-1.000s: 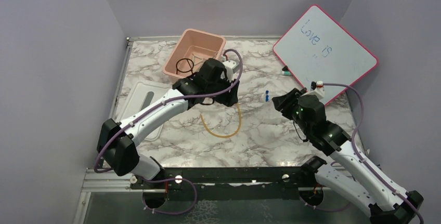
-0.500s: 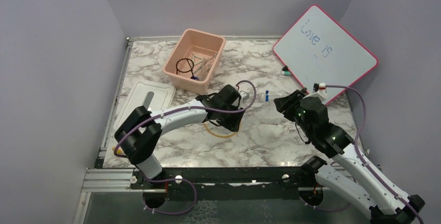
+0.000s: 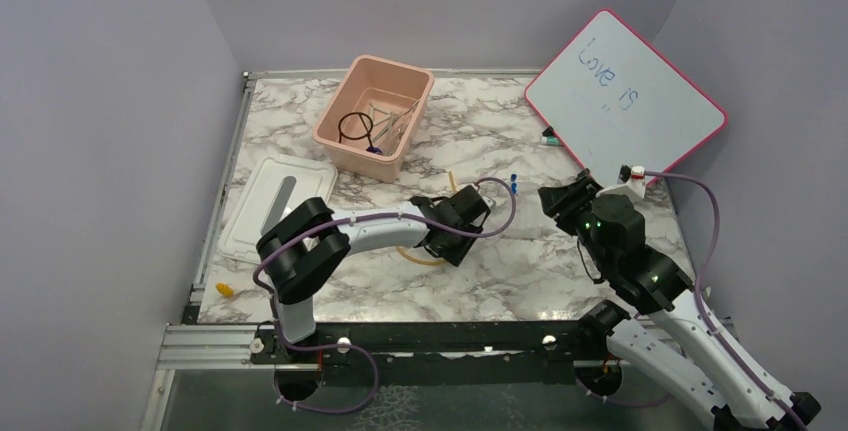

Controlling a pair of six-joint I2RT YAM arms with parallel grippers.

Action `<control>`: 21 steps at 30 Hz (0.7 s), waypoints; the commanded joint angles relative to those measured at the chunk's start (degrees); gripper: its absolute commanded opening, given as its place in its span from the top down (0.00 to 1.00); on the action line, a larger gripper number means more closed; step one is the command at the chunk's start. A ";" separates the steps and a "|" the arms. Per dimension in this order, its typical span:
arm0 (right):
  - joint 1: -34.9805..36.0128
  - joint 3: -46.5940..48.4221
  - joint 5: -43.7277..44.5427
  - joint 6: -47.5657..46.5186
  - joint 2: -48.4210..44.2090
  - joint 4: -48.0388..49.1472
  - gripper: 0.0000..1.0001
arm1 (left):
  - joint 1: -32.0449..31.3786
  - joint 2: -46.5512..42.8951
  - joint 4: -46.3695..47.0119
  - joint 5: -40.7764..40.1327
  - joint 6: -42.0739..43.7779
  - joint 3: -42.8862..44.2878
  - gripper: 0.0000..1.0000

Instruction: Organize the chemistry lab equipment

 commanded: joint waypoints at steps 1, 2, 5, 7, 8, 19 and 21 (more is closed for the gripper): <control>-0.34 -0.72 2.26 -0.15 0.37 -0.60 0.49 | -1.50 3.51 -2.57 -7.44 -0.65 2.65 0.65; -0.35 -0.70 2.23 -0.16 0.56 -0.57 0.49 | -1.83 4.16 -3.18 -8.25 -0.62 3.14 0.66; -0.29 -0.60 2.43 -0.24 0.56 -0.76 0.49 | -2.76 6.04 -4.80 -8.85 -0.43 4.45 0.75; -0.35 -0.47 2.68 -0.24 0.39 -0.77 0.49 | -2.99 6.57 -4.95 -8.68 -0.32 4.79 0.83; -0.34 -0.45 2.87 -0.20 0.41 -0.77 0.49 | -3.00 6.63 -4.95 -8.68 -0.20 4.99 0.92; -0.28 3.68 3.76 -1.47 1.13 -2.18 0.49 | -2.97 -2.76 -9.52 -6.20 3.65 15.99 1.00; -0.29 4.76 4.28 -1.85 0.63 -2.79 0.49 | -3.00 -4.74 -11.43 -7.08 4.43 19.97 1.00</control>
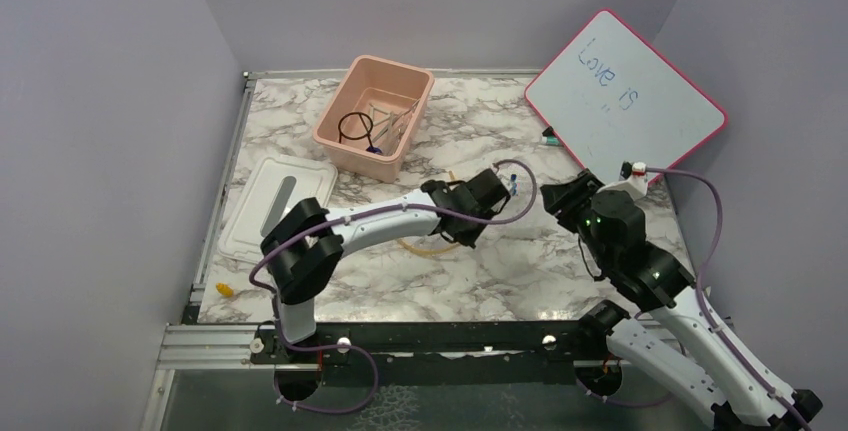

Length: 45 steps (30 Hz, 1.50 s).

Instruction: Organize the chemistry lab equipment

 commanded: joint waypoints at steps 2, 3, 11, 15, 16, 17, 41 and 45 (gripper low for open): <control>-0.29 4.73 3.16 -1.80 -1.13 -1.89 0.49 | -0.42 -9.17 -4.50 -1.27 3.96 12.34 1.00; -0.33 5.32 3.23 -2.04 -1.42 -1.96 0.49 | -0.42 -9.67 -5.43 -2.26 4.73 14.13 1.00; -0.35 7.69 3.28 -2.33 -1.89 -2.79 0.49 | 2.11 -11.58 -9.11 -7.08 10.76 26.88 1.00; -0.34 8.17 2.74 -2.46 -1.47 -2.78 0.49 | 4.93 -11.25 -9.25 -7.91 13.47 33.52 1.00; -0.33 8.22 2.65 -2.46 -1.33 -2.78 0.49 | 5.68 -10.91 -9.30 -7.95 14.18 35.38 1.00; -0.35 8.38 2.64 -2.46 -1.23 -2.74 0.49 | 6.37 -10.60 -9.25 -8.06 14.95 37.10 1.00; -0.29 8.28 1.23 -2.83 6.42 0.84 0.49 | 30.91 -0.50 -1.72 -5.81 21.64 46.62 1.00; -0.29 7.90 1.19 -2.81 7.74 1.98 0.49 | 35.08 2.24 -0.14 -1.33 18.81 45.21 1.00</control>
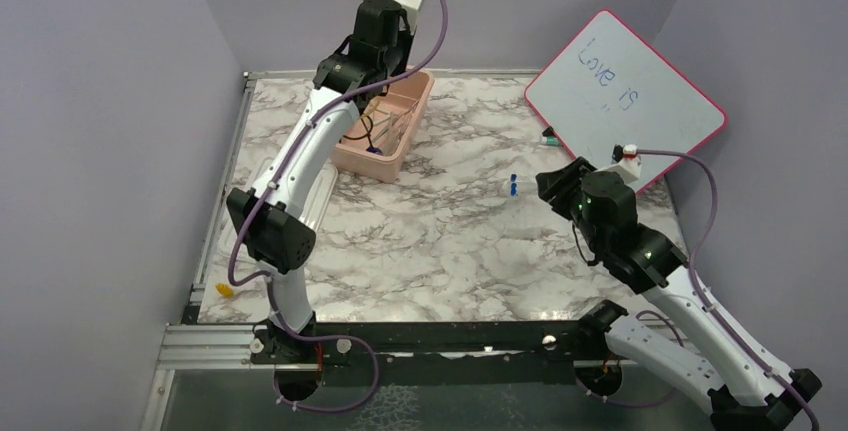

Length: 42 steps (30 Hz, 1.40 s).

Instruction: Organize the chemistry lab equipment

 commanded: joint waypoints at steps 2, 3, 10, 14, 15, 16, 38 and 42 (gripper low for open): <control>-0.31 1.32 -0.10 -0.85 1.58 2.77 0.49 | 5.39 3.34 3.47 8.59 -4.28 -1.69 1.00; -0.32 1.33 -0.08 -0.82 1.83 2.82 0.49 | 5.78 3.70 3.92 9.06 -4.28 -2.26 1.00; -0.32 0.90 -0.39 -0.86 3.30 3.66 0.49 | 7.76 5.14 5.94 8.59 -9.03 -7.15 1.00; -0.33 0.54 -0.21 -1.09 3.28 4.00 0.49 | 9.61 5.93 6.06 11.29 -12.44 -8.41 1.00; -0.34 0.54 -0.21 -1.12 3.22 3.90 0.49 | 9.78 5.73 6.15 11.90 -13.19 -8.41 1.00; -0.31 0.62 -0.21 -1.18 3.21 3.89 0.49 | 9.87 5.49 6.22 12.44 -13.77 -8.19 1.00; -0.35 0.10 -1.11 -0.78 1.24 3.36 0.49 | 9.99 -6.11 8.07 14.38 -16.73 -7.84 1.00; -0.32 0.10 -0.68 -0.82 0.79 3.19 0.49 | 9.98 -5.95 8.38 14.33 -17.52 -8.22 1.00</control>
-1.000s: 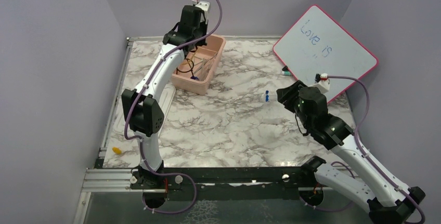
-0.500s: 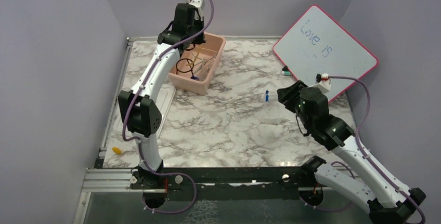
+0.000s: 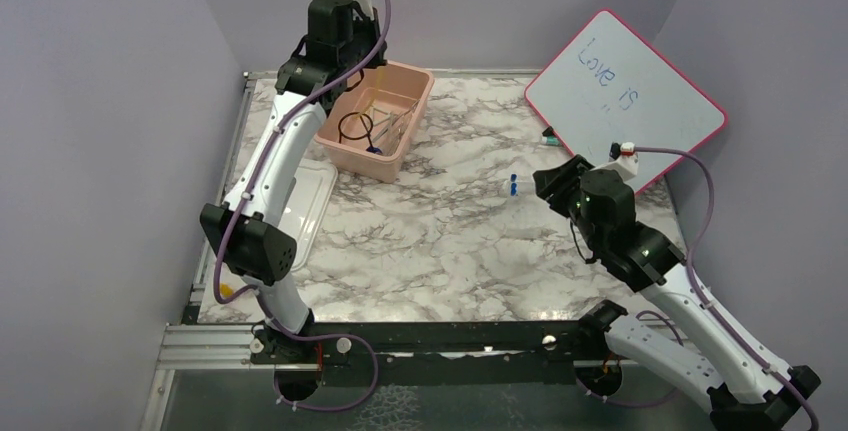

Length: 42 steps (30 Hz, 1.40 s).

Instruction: Organize the chemistry lab equipment

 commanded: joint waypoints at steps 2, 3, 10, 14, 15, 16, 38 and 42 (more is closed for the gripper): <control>-0.35 0.19 0.18 -0.41 -0.93 1.02 0.49 | 0.06 0.02 1.33 -0.38 -1.48 -0.39 1.00; -0.33 0.21 0.18 -0.41 -0.87 1.04 0.49 | 0.04 0.22 1.34 -0.38 -1.50 -0.35 1.00; -0.29 0.16 0.18 -0.41 -0.27 1.27 0.49 | 0.40 2.16 1.56 1.32 -4.21 -0.99 1.00; -0.32 0.08 0.39 -0.54 -0.07 1.29 0.49 | 0.50 3.64 1.89 1.99 -5.51 -1.51 1.00; -0.34 0.10 0.44 -0.66 -0.08 1.28 0.49 | 0.57 4.00 1.85 1.90 -5.66 -1.62 1.00; -0.32 0.08 0.57 -0.65 -0.13 1.26 0.49 | 0.63 4.38 1.98 1.86 -5.82 -1.77 1.00; -0.36 -0.67 2.05 -1.33 -0.24 0.95 0.49 | 3.53 15.47 14.54 9.34 -26.23 -10.33 1.00; -0.39 -0.75 2.53 -1.51 -0.48 0.75 0.49 | 3.80 16.90 15.88 6.28 -28.80 -12.97 1.00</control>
